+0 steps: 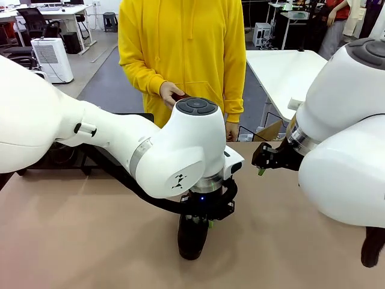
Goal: Organize the shoes by placing them on the stand.
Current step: Place the Shoe from the middle of the table onto the Shoes Stand.
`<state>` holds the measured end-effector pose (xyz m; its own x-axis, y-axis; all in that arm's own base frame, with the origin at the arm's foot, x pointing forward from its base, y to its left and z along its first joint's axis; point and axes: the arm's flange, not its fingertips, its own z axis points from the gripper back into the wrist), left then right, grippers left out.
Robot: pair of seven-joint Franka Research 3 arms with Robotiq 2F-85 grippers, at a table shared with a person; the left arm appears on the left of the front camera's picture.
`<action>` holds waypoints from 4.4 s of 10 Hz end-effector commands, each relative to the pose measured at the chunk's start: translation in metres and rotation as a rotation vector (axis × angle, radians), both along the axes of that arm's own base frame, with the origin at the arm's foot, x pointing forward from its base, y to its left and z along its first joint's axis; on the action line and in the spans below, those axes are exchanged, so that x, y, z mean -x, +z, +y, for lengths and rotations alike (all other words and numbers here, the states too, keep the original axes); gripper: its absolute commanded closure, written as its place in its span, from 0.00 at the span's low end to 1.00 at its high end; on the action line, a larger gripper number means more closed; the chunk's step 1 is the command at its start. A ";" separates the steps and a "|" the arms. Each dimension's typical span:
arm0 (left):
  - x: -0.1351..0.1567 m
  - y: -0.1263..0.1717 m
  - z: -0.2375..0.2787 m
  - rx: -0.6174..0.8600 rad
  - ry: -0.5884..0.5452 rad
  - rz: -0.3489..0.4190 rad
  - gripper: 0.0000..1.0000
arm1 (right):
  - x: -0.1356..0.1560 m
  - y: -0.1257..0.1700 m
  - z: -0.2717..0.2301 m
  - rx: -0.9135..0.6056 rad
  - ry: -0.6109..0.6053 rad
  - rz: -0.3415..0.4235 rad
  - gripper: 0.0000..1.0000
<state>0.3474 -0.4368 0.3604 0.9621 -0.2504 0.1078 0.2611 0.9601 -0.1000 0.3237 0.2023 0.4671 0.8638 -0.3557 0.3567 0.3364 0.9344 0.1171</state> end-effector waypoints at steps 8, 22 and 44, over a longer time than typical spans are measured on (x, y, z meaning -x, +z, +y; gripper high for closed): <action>0.026 0.080 0.065 0.048 0.124 -0.188 1.00 | -0.002 0.001 -0.001 0.000 0.008 0.001 0.00; -0.152 0.114 0.254 -0.240 0.247 -0.571 1.00 | -0.002 0.001 -0.001 0.000 0.008 0.001 0.00; -0.166 0.097 0.255 -0.195 0.293 -0.602 0.45 | -0.002 0.001 -0.001 0.000 0.008 0.001 0.00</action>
